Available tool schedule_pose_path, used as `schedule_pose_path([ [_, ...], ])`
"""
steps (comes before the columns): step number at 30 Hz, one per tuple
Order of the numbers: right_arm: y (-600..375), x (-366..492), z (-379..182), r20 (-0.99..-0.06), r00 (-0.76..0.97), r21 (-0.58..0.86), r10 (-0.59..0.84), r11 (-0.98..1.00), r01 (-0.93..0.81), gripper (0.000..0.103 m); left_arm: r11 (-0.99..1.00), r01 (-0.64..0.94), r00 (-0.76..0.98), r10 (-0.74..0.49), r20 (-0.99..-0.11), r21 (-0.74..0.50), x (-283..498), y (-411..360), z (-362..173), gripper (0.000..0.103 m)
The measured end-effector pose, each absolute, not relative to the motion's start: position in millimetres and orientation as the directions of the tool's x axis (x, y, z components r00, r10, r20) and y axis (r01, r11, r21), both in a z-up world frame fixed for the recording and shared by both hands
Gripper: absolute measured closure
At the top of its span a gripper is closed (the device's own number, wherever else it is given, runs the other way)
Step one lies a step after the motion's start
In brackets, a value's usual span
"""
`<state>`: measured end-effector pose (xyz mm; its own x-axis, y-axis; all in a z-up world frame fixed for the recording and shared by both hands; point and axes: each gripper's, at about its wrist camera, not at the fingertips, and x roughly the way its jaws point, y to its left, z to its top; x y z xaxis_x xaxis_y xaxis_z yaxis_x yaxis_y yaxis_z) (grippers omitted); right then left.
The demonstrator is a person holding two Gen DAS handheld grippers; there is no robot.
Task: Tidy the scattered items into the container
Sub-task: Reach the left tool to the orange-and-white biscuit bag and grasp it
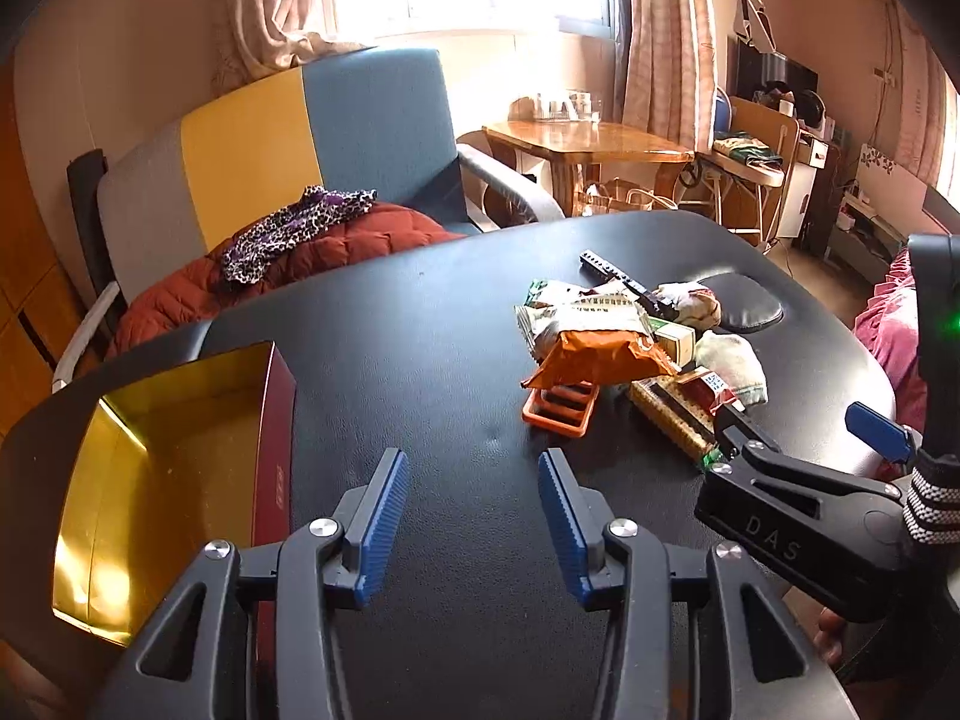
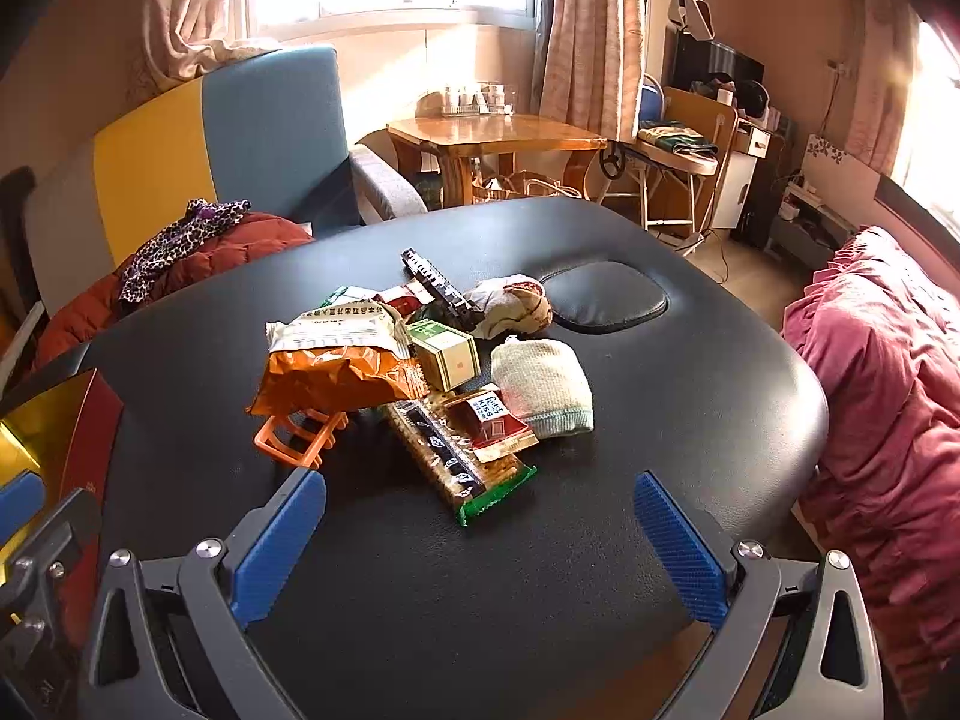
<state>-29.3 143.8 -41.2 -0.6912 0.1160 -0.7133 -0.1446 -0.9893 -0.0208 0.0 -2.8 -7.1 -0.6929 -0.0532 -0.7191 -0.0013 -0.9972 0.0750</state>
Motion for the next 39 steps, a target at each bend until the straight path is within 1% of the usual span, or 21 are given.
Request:
schedule_pose_path([
  [5,142,-31,-44,-0.708,-0.699,0.000,0.097,-0.991,-0.137,0.000,-0.998,-0.006,-0.680,-0.042,-0.732,0.062,0,-9,-22,0.057],
  [9,140,-30,-47,-0.711,-0.701,0.012,0.057,-0.996,-0.093,0.000,-0.999,-0.014,-0.665,-0.027,-0.746,0.048,1,-14,-36,0.057],
  [17,181,-24,-69,-0.712,-0.667,0.208,-0.218,-0.973,0.096,0.000,-0.998,-0.061,-0.588,0.052,-0.807,-0.021,8,-30,-71,0.057],
  [24,198,-50,-71,-0.691,-0.577,0.357,-0.436,-0.900,0.252,0.000,-0.998,-0.053,-0.520,0.048,-0.853,-0.024,1,-31,-98,0.057],
  [27,182,-78,-62,-0.676,-0.555,0.369,-0.485,-0.875,0.314,0.000,-0.998,-0.049,-0.503,0.053,-0.862,-0.033,1,-34,-105,0.057],
  [34,138,-171,-53,-0.687,-0.514,0.361,-0.513,-0.855,0.372,0.000,-0.996,-0.068,-0.489,0.079,-0.869,-0.052,10,-46,-110,0.057],
  [37,118,-210,-59,-0.716,-0.482,0.353,-0.505,-0.857,0.374,0.000,-0.993,-0.075,-0.485,0.111,-0.867,-0.085,13,-51,-109,0.057],
  [39,107,-230,-69,-0.752,-0.440,0.355,-0.491,-0.864,0.358,0.000,-0.992,-0.073,-0.490,0.122,-0.863,-0.099,14,-55,-106,0.057],
])
